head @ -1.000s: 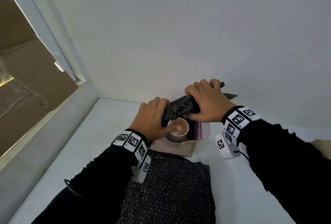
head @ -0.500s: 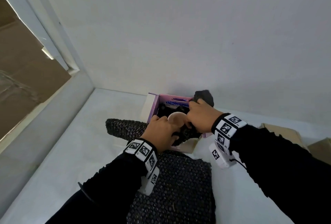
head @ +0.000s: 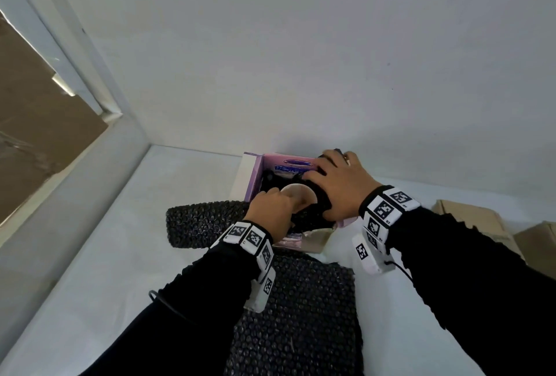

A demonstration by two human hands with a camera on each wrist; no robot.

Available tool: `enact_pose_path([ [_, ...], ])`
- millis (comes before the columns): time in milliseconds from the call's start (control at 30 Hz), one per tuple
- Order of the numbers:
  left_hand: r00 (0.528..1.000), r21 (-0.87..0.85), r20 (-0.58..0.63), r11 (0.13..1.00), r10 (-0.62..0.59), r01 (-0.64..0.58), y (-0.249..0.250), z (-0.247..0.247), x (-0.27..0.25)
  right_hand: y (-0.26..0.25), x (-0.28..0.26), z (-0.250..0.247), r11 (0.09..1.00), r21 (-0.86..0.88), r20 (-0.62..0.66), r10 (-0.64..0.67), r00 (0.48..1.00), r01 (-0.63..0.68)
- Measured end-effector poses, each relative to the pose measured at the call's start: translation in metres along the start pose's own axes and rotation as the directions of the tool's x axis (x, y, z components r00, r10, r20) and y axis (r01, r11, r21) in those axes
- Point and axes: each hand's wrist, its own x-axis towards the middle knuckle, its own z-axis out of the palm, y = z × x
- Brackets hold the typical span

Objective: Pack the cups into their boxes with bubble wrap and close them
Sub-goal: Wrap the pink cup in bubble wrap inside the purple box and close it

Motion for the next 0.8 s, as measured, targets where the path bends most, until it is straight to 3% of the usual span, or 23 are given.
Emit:
enact_pose_path([
  [100, 0.999, 0.013, 0.047, 1.000, 0.024, -0.025, 0.003, 0.001, 0.001, 0.001, 0.002, 0.004, 0.999, 0.039, 0.058, 0.024, 0.998, -0.027],
  [233, 1.000, -0.065, 0.007, 0.998, -0.010, 0.011, 0.003, 0.003, 0.000, -0.011, 0.002, 0.004, 0.984, 0.180, -0.121, 0.009, 0.993, 0.013],
  [300, 1.000, -0.057, -0.016, 0.998, 0.011, -0.012, 0.003, 0.003, -0.001, -0.014, 0.001, 0.005, 0.982, 0.186, -0.127, 0.014, 0.992, 0.010],
  [433, 0.998, -0.024, -0.023, 0.998, 0.055, -0.056, 0.002, 0.002, -0.003, -0.018, 0.001, 0.008, 0.997, -0.079, -0.084, -0.007, 0.996, 0.000],
  [600, 0.991, -0.073, -0.017, 0.989, 0.131, -0.132, -0.004, 0.003, -0.004, -0.024, 0.002, 0.008, 0.999, 0.015, 0.129, 0.027, 0.991, -0.029],
  [667, 0.987, -0.114, -0.035, 0.981, 0.157, -0.160, -0.007, 0.002, -0.006, -0.024, 0.003, 0.009, 1.000, -0.002, 0.147, 0.010, 0.989, -0.009],
  [800, 0.975, -0.021, -0.085, 0.978, 0.206, -0.209, -0.008, 0.004, -0.011, -0.018, 0.003, 0.015, 0.996, -0.065, -0.114, 0.057, 0.992, -0.065],
])
